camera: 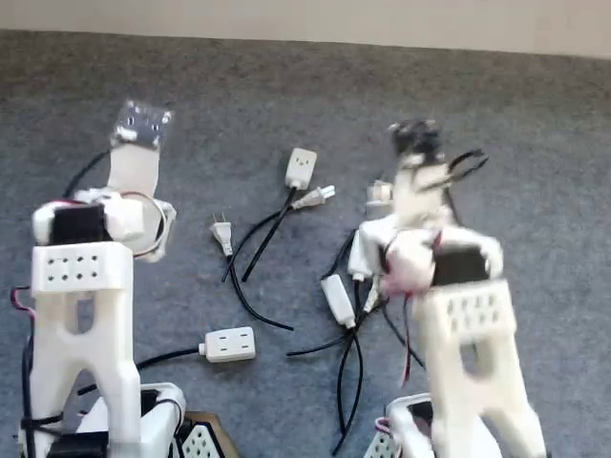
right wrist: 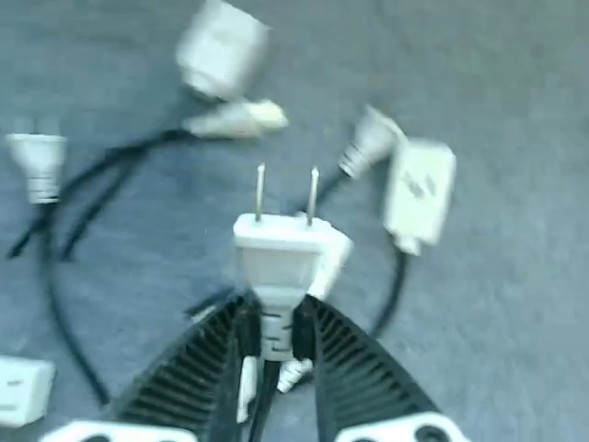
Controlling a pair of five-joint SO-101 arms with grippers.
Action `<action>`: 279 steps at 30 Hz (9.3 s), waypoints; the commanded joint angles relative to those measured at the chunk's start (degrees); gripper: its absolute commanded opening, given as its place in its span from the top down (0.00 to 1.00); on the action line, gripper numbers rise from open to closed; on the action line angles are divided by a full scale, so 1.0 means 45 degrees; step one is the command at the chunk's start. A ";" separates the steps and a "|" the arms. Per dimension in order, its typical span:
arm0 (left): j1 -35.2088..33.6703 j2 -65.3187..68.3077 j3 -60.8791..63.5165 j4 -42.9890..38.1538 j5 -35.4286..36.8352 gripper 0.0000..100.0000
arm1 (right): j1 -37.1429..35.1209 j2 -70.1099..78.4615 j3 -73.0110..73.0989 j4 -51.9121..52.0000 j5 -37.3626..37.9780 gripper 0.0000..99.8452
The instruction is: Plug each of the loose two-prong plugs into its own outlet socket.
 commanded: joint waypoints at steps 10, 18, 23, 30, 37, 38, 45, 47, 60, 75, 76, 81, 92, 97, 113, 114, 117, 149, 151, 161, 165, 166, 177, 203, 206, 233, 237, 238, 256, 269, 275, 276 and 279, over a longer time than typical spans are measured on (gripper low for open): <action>0.1827 -0.0303 -0.4640 0.4357 -0.1895 0.64 | -0.5695 -0.4210 0.5753 -0.4171 0.1270 0.99; 0.4288 -0.2823 -0.3526 0.4103 -0.1446 0.64 | -0.6789 -0.4210 0.7277 -0.5187 0.0821 0.99; 0.4542 -0.5538 0.1807 0.0664 -0.0176 0.65 | -0.7238 -0.4288 0.7277 -0.4894 0.0703 0.99; 0.4151 -0.8020 0.7043 -0.2755 0.0625 0.65 | -0.7492 -0.4308 0.7258 -0.4698 0.0684 0.99; 0.4112 -0.8156 0.8703 -0.4259 0.0899 0.65 | -0.7863 -0.4308 0.6672 -0.3858 0.0703 0.99; 0.4112 -0.8156 0.8860 -0.4435 0.0899 0.65 | -0.7863 -0.4308 0.6613 -0.3800 0.0742 0.99; 0.3858 -0.8254 0.9309 -0.4591 0.0860 0.65 | -0.7531 -0.4269 0.5226 -0.2608 0.1172 0.99; 0.3858 -0.8254 0.9407 -0.4610 0.0860 0.65 | -0.7121 -0.4230 0.4366 -0.2042 0.1231 0.99; 0.3858 -0.8254 0.9387 -0.4552 0.0860 0.65 | -0.6554 -0.4210 0.2803 -0.0908 0.1543 0.99; 0.2432 -0.8117 0.8547 -0.4825 0.0821 0.65 | -0.6535 -0.4093 0.2022 0.0518 0.1602 0.99; 0.2569 -0.8117 0.8606 -0.4825 0.0879 0.65 | -0.6535 -0.3897 0.1983 0.0537 0.1602 0.99; 0.2706 -0.8137 0.8039 -0.4806 0.1348 0.65 | -0.6554 -0.2569 0.2002 0.0166 0.1504 0.99; 0.4698 -0.8234 0.8899 -0.3907 0.1563 0.65 | -0.6554 -0.1338 0.0869 -0.0459 0.1074 0.99; 0.4698 -0.8254 0.9074 -0.3907 0.1582 0.65 | -0.6554 -0.1299 -0.0068 0.0107 0.1074 0.99; 0.2589 -0.8117 0.7844 -0.3810 0.1602 0.65 | -0.5812 -0.1280 -0.0068 0.0537 0.1153 0.99; 0.2608 -0.8117 0.7805 -0.3790 0.1621 0.65 | -0.5792 -0.1280 -0.0068 0.0537 0.1153 0.99; 0.2960 -0.8117 0.7726 -0.3868 0.1954 0.66 | -0.5812 -0.1280 -0.0068 0.0518 0.1153 0.99; -0.1807 -0.1045 0.0107 0.1387 -0.0840 0.67 | -0.6379 0.2120 -0.1397 0.0967 0.7834 0.99; -0.2628 0.1260 -0.1827 0.2129 -0.1641 0.67 | -0.6984 0.2921 -0.2022 0.0987 0.8440 0.99; -0.6554 0.9641 -0.8508 0.2813 -0.5099 0.67 | -0.8996 0.5050 -0.3937 0.2706 1.2405 0.99; -0.6926 1.1399 -0.9778 0.2813 -0.5431 0.67 | -0.9172 0.5656 -0.3937 0.2686 1.2972 0.99; -0.6926 1.1712 -1.0012 0.2813 -0.5431 0.67 | -0.9250 0.5812 -0.3937 0.2686 1.3011 0.99; -0.6926 1.3099 -1.0872 0.2813 -0.5411 0.67 | -0.9621 0.6867 -0.4269 0.1670 1.3753 0.99; -0.7179 1.3138 -1.0813 0.2344 -0.5411 0.67 | -0.9426 0.6828 -0.2842 -0.0088 1.5824 0.99; -0.7179 1.3138 -1.0813 0.2344 -0.5431 0.67 | -0.9426 0.6789 -0.2706 0.0322 1.5980 0.99; -0.7121 1.3138 -1.0735 0.2344 -0.5431 0.67 | -0.9582 0.6906 -0.2647 0.0264 1.7309 0.99; -0.7140 1.3138 -1.0735 0.2344 -0.5431 0.67 | -0.9797 0.6926 -0.2647 0.0303 1.7289 0.99; -0.7140 1.3138 -1.0735 0.2344 -0.5431 0.67 | -0.9915 0.6926 -0.2628 0.0322 1.7289 0.99; -0.7140 1.3138 -1.0735 0.2422 -0.5411 0.67 | -1.0520 0.9114 -0.2022 -0.0088 1.7270 0.99; -0.7160 1.3138 -1.0735 0.2442 -0.5411 0.67 | -1.0286 1.2063 -0.3057 -0.0557 1.6391 0.99; -0.7199 1.3138 -1.0735 0.2462 -0.5411 0.67 | -0.9973 1.2044 -0.2940 -0.0576 1.5707 0.99; -0.7199 1.3138 -1.0735 0.2462 -0.5411 0.67 | -0.9875 1.2044 -0.2940 -0.0576 1.5707 0.99; -0.7199 1.3138 -1.0735 0.2462 -0.5411 0.67 | -0.9895 1.2083 -0.2901 -0.0576 1.5629 0.99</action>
